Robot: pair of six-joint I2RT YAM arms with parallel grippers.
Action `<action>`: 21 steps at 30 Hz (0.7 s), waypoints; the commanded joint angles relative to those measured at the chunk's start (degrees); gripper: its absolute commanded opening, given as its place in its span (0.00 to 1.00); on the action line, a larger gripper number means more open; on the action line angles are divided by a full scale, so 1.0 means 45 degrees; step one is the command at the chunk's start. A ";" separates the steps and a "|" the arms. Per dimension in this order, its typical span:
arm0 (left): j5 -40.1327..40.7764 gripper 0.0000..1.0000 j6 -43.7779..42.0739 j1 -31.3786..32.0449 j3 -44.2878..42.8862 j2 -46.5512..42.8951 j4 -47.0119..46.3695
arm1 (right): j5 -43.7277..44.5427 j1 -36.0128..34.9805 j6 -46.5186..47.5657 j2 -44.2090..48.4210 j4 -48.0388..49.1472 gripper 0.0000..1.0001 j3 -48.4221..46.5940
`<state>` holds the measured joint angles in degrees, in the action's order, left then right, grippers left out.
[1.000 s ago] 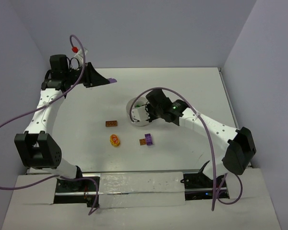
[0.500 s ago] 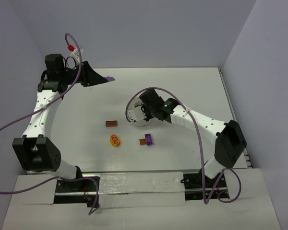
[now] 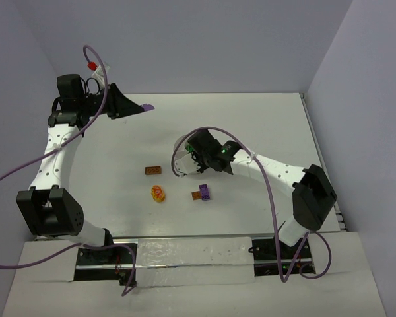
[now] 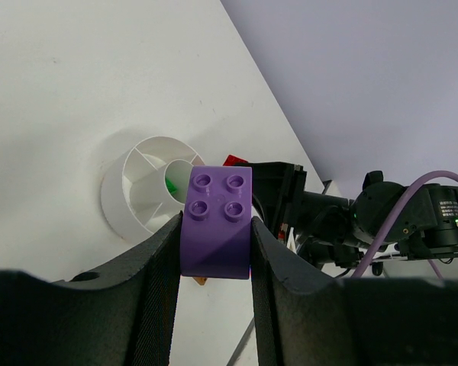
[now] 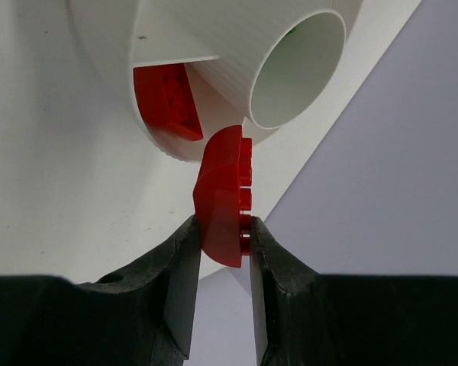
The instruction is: Sort the legos into containers by color
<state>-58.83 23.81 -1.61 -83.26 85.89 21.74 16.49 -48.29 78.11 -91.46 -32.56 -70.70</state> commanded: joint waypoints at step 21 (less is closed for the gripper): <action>-0.0638 0.00 0.0353 -0.0248 0.0144 -0.0131 -0.0915 | 0.0525 -0.0382 0.1081 -0.0359 0.0652 0.38 0.0310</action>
<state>-60.00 24.95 -2.35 -83.07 85.89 20.24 17.91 -49.35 80.36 -93.14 -31.65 -69.71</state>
